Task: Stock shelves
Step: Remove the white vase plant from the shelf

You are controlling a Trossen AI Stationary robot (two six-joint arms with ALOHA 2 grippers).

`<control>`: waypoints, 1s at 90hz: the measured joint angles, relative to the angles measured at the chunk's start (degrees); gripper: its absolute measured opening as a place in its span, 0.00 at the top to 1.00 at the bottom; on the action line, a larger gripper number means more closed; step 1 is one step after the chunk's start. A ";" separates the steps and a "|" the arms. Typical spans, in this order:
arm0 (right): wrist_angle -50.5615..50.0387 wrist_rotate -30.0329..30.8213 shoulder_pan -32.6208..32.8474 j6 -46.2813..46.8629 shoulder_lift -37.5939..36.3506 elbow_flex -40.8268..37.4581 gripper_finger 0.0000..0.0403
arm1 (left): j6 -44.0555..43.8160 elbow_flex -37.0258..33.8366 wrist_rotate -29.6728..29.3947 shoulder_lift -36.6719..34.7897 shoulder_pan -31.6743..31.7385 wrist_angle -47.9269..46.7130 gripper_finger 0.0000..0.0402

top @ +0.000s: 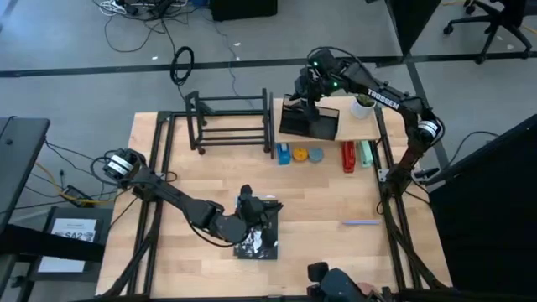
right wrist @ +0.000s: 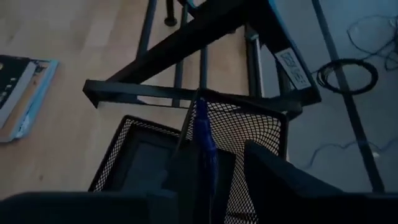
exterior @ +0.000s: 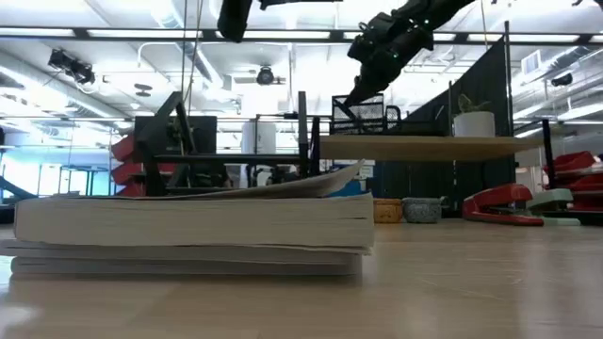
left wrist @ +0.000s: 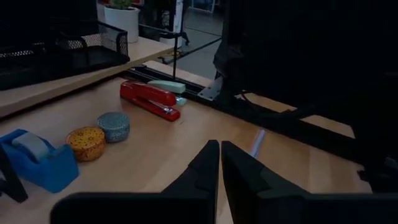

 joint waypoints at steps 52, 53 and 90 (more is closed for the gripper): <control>2.32 -4.24 -0.70 1.16 4.78 0.40 0.79 | -0.26 0.00 0.00 -0.01 0.15 0.10 1.00; 2.36 -4.25 -0.70 1.17 4.79 0.40 0.79 | -0.26 0.00 0.00 -0.01 0.15 0.09 1.00; -1.04 -5.82 -1.84 5.54 4.24 3.95 0.81 | -0.32 -0.01 0.00 -0.01 0.15 0.16 1.00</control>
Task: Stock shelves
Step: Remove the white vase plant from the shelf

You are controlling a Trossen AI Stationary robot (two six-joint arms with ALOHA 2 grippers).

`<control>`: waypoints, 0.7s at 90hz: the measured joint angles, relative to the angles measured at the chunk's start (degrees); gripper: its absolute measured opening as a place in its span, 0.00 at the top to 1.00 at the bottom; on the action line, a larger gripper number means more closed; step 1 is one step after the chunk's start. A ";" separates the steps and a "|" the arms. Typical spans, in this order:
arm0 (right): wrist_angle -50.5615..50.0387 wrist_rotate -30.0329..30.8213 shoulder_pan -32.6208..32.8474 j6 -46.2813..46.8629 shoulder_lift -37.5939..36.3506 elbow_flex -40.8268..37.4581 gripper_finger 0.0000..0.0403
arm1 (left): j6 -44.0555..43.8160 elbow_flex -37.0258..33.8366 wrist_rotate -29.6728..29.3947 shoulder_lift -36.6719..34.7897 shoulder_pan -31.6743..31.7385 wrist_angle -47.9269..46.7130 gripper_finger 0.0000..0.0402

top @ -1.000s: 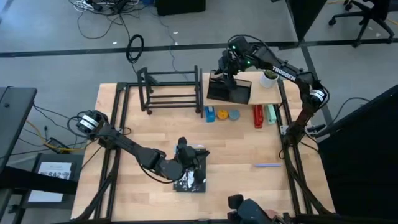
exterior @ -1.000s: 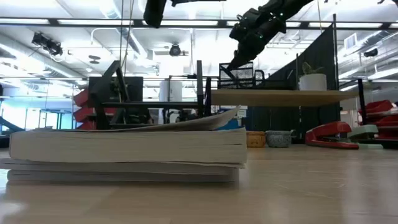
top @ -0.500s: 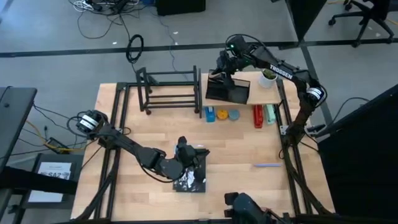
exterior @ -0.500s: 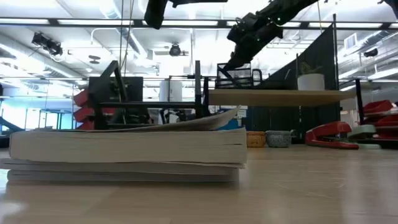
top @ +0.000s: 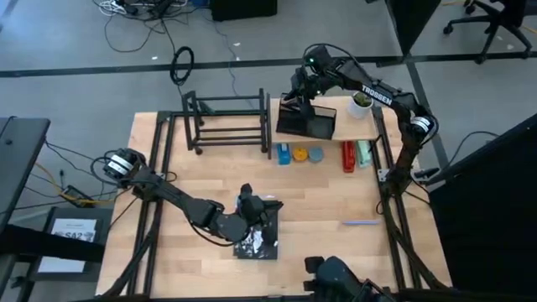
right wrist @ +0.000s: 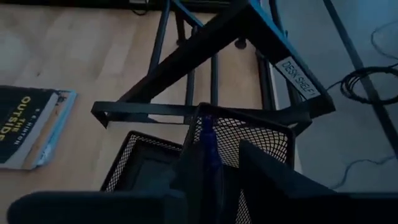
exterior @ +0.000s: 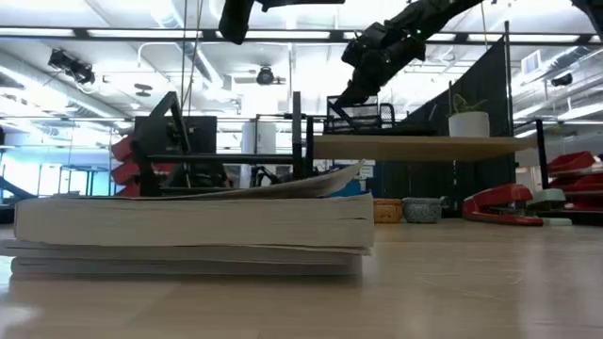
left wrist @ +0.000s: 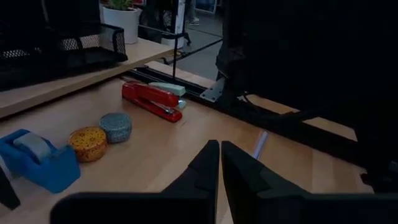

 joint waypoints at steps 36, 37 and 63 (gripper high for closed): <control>-11.22 4.69 0.08 0.77 -1.02 10.02 0.76 | 0.06 0.01 0.00 0.02 0.00 -0.03 1.00; -11.43 5.30 0.12 0.75 -1.12 10.40 0.76 | 0.06 0.01 0.00 0.02 0.00 -0.01 1.00; -21.12 23.76 5.91 10.21 -9.19 17.83 0.72 | 0.37 0.01 0.00 -0.01 0.00 -0.34 1.00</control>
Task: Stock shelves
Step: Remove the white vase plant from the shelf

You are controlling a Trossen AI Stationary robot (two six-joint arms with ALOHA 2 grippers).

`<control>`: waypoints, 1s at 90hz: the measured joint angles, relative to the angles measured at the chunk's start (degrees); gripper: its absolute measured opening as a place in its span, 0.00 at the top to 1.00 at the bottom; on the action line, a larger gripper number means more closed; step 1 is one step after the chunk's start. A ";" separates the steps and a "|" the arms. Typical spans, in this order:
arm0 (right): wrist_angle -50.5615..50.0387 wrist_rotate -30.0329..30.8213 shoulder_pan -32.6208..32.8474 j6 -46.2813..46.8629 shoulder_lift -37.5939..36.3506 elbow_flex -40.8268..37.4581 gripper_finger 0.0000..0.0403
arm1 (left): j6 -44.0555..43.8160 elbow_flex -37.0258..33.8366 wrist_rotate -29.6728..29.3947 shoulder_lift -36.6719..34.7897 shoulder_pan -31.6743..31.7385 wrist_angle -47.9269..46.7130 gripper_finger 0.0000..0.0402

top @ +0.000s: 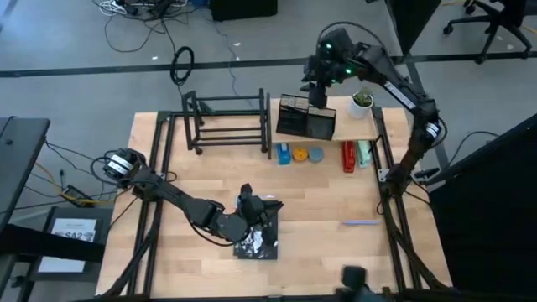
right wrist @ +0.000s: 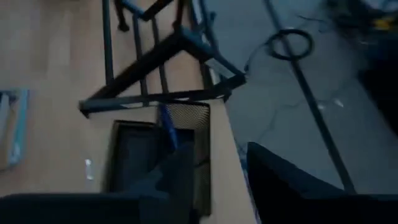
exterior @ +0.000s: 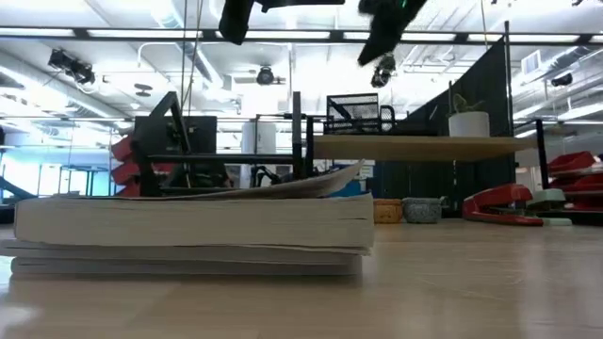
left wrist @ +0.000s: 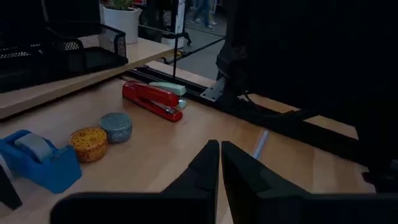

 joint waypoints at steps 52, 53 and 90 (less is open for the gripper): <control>-15.91 20.40 -0.31 16.39 -19.65 -26.63 0.72 | 4.59 0.00 0.50 0.02 -0.11 -0.09 1.00; -15.90 20.20 -0.92 16.74 -19.56 -26.84 0.71 | 4.59 0.00 0.50 0.02 -0.11 -0.09 1.00; -2.93 23.47 -2.89 42.11 -38.53 -48.70 0.40 | 4.44 0.00 1.53 0.00 -0.15 0.39 1.00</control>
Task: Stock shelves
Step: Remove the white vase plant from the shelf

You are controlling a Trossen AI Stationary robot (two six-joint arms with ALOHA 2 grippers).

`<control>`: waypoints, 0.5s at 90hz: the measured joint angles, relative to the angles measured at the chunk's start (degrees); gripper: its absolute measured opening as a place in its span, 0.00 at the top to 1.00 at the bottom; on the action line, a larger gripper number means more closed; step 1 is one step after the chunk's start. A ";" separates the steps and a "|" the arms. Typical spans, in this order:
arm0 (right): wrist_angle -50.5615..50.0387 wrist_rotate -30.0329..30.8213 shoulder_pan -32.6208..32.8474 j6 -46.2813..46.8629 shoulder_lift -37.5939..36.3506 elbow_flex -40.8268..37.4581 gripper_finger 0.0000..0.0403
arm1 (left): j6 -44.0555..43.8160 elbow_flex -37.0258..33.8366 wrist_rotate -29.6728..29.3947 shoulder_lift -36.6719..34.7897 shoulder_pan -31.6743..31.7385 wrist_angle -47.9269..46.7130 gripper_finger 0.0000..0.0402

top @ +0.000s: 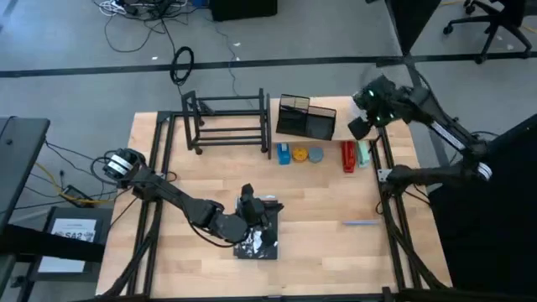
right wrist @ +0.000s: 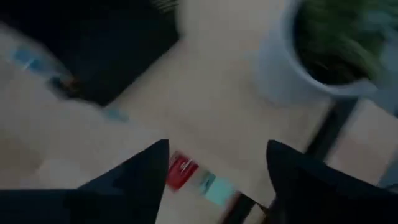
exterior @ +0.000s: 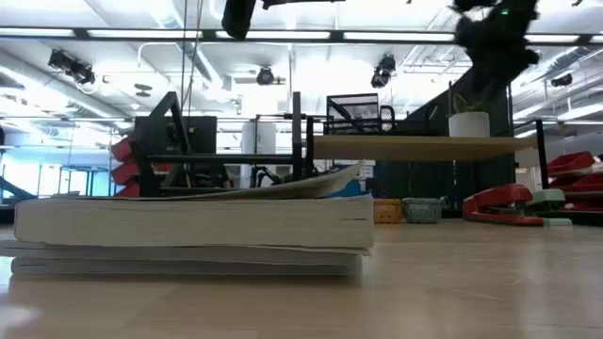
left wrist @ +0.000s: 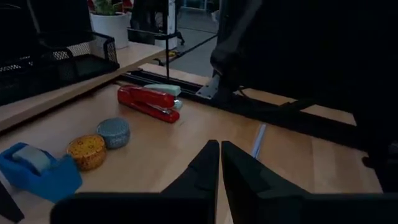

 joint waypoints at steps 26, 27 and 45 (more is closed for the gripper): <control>33.78 8.01 5.65 14.58 -19.14 -26.00 0.41 | 0.09 0.00 0.00 0.00 0.11 0.00 1.00; 34.18 8.03 5.64 14.21 -19.29 -26.54 0.41 | 0.09 0.00 0.00 0.00 0.11 0.00 1.00; 34.38 8.31 5.64 4.24 -17.66 -29.33 0.28 | -0.01 0.00 0.00 0.00 0.09 0.00 1.00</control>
